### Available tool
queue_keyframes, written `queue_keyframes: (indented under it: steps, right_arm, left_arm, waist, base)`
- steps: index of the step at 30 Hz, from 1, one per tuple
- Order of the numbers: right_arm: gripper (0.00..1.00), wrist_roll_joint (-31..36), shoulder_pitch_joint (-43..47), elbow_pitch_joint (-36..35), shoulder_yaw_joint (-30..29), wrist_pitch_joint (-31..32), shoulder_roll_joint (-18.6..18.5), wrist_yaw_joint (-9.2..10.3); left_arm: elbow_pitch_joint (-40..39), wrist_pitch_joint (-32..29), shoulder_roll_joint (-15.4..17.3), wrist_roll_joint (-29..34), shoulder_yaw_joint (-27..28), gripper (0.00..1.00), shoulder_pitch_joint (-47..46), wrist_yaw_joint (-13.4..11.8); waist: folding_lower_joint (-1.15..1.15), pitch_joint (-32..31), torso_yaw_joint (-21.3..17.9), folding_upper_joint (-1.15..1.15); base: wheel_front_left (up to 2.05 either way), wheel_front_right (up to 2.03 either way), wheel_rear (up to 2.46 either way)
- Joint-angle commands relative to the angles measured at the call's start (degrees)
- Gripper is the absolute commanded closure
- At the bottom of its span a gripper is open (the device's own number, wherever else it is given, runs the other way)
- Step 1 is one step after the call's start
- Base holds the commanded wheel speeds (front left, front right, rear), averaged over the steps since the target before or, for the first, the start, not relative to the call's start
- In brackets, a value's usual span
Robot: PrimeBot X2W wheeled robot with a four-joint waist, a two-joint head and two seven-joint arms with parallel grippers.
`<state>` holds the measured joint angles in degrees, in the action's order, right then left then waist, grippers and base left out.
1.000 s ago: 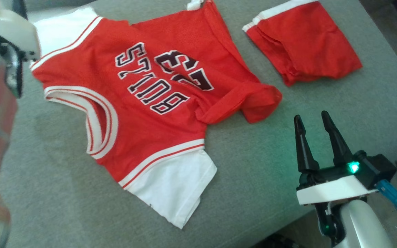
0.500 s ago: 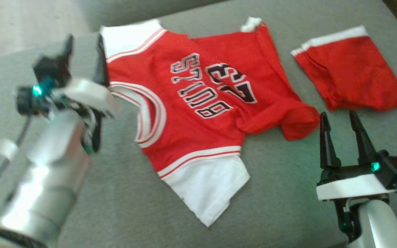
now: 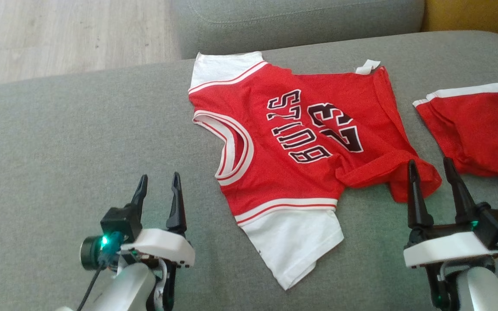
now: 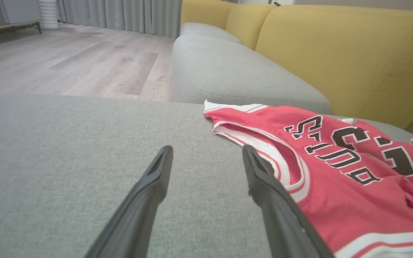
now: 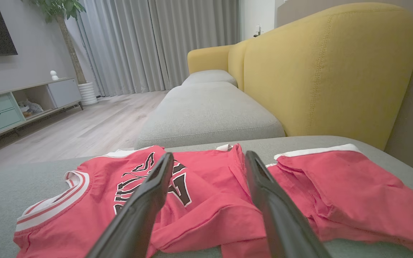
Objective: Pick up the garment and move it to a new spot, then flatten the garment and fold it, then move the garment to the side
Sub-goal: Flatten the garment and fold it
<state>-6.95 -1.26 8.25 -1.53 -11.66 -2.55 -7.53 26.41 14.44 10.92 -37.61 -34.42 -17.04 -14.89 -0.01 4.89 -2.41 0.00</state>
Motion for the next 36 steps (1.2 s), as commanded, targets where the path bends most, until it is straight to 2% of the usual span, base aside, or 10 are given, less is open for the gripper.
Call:
queue_keyframes:
  steps: [1,9,14,18,24,30,31,32,33,36]
  right_arm:
    - [0.00,0.5,-1.0,-2.3,1.5,0.2,-0.3,0.04]
    - [0.00,0.4,-1.2,-2.9,1.8,0.3,-0.3,0.04]
    - [0.00,-0.2,-1.5,-2.7,2.2,-0.1,-0.3,0.04]
    - [0.00,-0.5,-1.8,-2.4,2.3,-0.4,-0.3,0.04]
    - [0.00,-1.0,-2.7,-1.7,2.7,-1.0,-0.3,0.04]
    - [0.00,-1.6,-3.2,-0.8,3.0,-1.7,-0.3,0.04]
    - [0.00,-1.7,-3.4,-0.5,3.1,-1.9,-0.3,0.04]
    - [0.00,-1.7,-3.5,-0.3,3.2,-2.0,-0.3,0.04]
    - [0.00,-1.8,-3.5,-0.1,3.2,-2.1,-0.3,0.04]
    - [0.00,-1.8,-3.5,0.3,3.0,-2.3,-0.3,0.04]
  left_arm:
    - [-2.9,0.6,0.4,0.8,2.5,0.00,-2.5,-0.6]
    - [-3.2,-2.7,-1.3,1.4,-1.3,0.00,-2.4,0.6]
    - [-0.6,-6.7,-3.2,-0.2,-3.3,0.00,-2.7,2.4]
    - [1.3,-8.3,-3.6,-0.2,-4.3,0.00,-3.6,2.8]
    - [5.1,-9.5,-4.3,-0.6,-4.5,0.00,-5.7,3.0]
    - [7.7,-9.6,-5.0,-1.8,-4.3,0.00,-7.5,4.8]
    - [8.5,-10.1,-5.2,-2.8,-4.2,0.08,-7.9,5.8]
    - [8.9,-10.1,-5.2,-2.9,-4.1,0.86,-8.2,6.1]
    - [9.4,-9.9,-5.0,-2.8,-4.1,1.00,-8.6,6.1]
    - [10.4,-8.7,-4.0,-2.7,-3.2,1.00,-9.2,5.7]
  waist:
    - [0.01,0.0,0.0,0.00]
    - [0.01,0.9,-1.8,0.00]
    - [0.01,1.9,-3.1,0.00]
    - [0.01,2.7,-3.9,0.00]
    - [0.01,4.3,-6.0,0.00]
    - [0.01,5.7,-7.8,0.00]
    - [0.01,5.9,-8.2,0.00]
    - [0.01,5.9,-8.4,0.00]
    - [0.01,5.9,-8.6,0.00]
    - [0.01,5.5,-8.7,0.00]
  base:
    - [0.00,0.00,0.00]
    - [0.00,0.00,0.00]
    - [0.00,0.00,0.00]
    - [0.00,0.00,0.00]
    - [0.00,0.00,0.00]
    - [0.00,0.00,0.00]
    - [0.00,0.00,0.00]
    - [0.00,0.00,0.00]
    - [0.00,0.00,0.00]
    - [0.00,0.00,0.00]
